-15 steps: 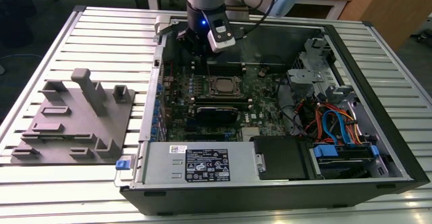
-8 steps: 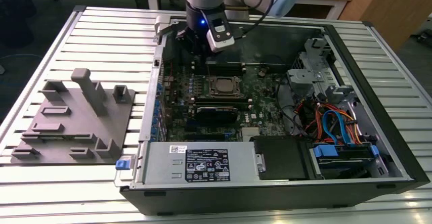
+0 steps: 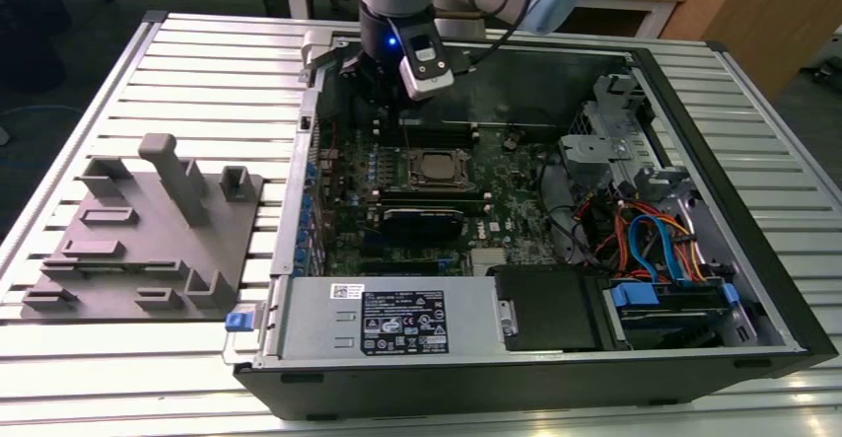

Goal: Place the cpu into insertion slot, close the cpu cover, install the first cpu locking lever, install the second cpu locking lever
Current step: 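Install the first cpu locking lever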

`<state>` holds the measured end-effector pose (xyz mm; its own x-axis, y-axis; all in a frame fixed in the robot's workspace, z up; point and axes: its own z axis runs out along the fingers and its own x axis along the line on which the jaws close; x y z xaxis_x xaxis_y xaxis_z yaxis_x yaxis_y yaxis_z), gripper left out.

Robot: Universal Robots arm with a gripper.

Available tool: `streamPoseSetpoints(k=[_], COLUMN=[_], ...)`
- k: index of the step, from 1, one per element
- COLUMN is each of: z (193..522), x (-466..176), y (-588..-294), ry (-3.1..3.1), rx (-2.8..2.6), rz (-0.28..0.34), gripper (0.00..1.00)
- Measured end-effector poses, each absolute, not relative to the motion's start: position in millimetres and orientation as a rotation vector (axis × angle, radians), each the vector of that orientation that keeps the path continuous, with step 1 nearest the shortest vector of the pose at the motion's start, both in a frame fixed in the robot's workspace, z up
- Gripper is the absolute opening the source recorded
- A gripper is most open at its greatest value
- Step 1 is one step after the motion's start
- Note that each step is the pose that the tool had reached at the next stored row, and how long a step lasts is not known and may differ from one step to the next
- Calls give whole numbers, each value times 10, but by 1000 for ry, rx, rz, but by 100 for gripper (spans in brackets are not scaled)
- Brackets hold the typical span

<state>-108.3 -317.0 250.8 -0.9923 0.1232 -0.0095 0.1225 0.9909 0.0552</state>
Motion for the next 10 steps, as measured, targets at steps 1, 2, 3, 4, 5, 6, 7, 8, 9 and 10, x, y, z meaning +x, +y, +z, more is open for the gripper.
streamPoseSetpoints(k=[1, 2, 3, 4, 5, 6, 7, 8, 9, 10], z=[2508, 2509, 2508, 2508, 2508, 2508, 2509, 2509, 2508, 2508], x=[-1083, -1083, -1083, -1083, -1083, -1083, -1083, -1081, -1076, -1073], y=[-3157, -3145, -3133, -3120, -3112, -3109, -3108, -3108, -3107, -3107], ry=[3122, 3122, 3122, 3122, 3122, 3122, 3122, 3122, 3122, 3122], rx=[192, 192, 191, 191, 190, 190, 190, 190, 190, 190], rz=[85, 85, 85, 85, 85, 85, 85, 85, 85, 85], gripper=[10, 10, 10, 10, 10, 10, 10, 10, 10, 10])
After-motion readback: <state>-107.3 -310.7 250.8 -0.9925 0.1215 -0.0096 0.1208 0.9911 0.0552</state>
